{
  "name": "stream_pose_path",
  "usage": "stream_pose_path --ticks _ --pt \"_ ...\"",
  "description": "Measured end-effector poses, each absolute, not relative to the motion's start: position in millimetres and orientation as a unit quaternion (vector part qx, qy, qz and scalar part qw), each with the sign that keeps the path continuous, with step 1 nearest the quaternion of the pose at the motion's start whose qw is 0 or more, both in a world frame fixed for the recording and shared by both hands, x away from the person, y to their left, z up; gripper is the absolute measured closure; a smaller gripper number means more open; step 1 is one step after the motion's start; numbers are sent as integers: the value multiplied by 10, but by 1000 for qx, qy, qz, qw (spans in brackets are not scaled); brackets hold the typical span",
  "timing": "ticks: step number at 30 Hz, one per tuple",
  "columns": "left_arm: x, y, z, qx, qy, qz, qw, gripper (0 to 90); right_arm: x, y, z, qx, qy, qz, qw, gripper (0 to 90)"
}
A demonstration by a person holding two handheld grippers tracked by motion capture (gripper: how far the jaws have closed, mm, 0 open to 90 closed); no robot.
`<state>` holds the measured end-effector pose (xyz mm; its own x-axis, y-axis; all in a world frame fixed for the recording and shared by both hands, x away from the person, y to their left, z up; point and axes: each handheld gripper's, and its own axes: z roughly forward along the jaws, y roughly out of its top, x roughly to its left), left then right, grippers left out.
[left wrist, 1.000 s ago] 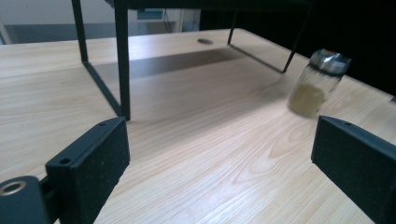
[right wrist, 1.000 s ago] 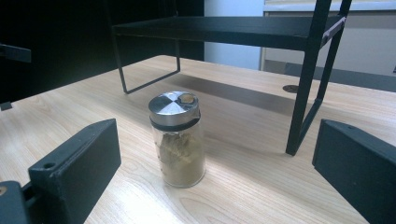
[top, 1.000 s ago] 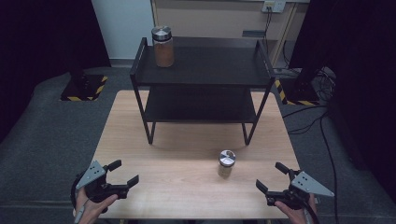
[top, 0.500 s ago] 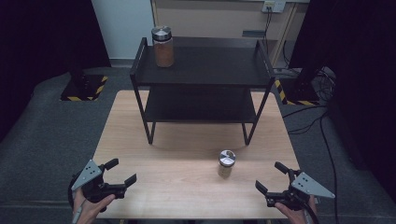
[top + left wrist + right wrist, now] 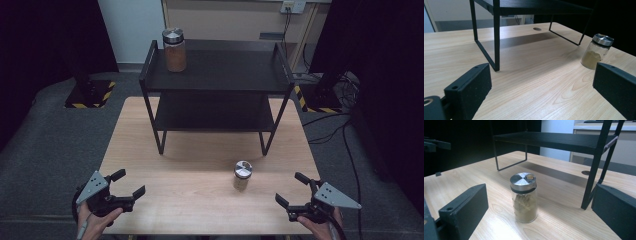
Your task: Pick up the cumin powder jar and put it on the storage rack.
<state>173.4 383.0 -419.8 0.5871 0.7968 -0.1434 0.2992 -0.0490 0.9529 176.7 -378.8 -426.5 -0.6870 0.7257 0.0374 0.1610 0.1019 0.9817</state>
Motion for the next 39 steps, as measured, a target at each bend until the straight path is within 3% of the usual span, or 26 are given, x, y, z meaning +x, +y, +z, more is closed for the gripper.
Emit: stream_pose_path --ticks 27,39 --pt "1712 3841 -4188 691 382 232 569 9 2024 -3834 -3738 302 739 567 204 14" --pt "1709 3846 -4195 689 384 232 569 9 2096 -3799 -3658 304 749 555 197 15"
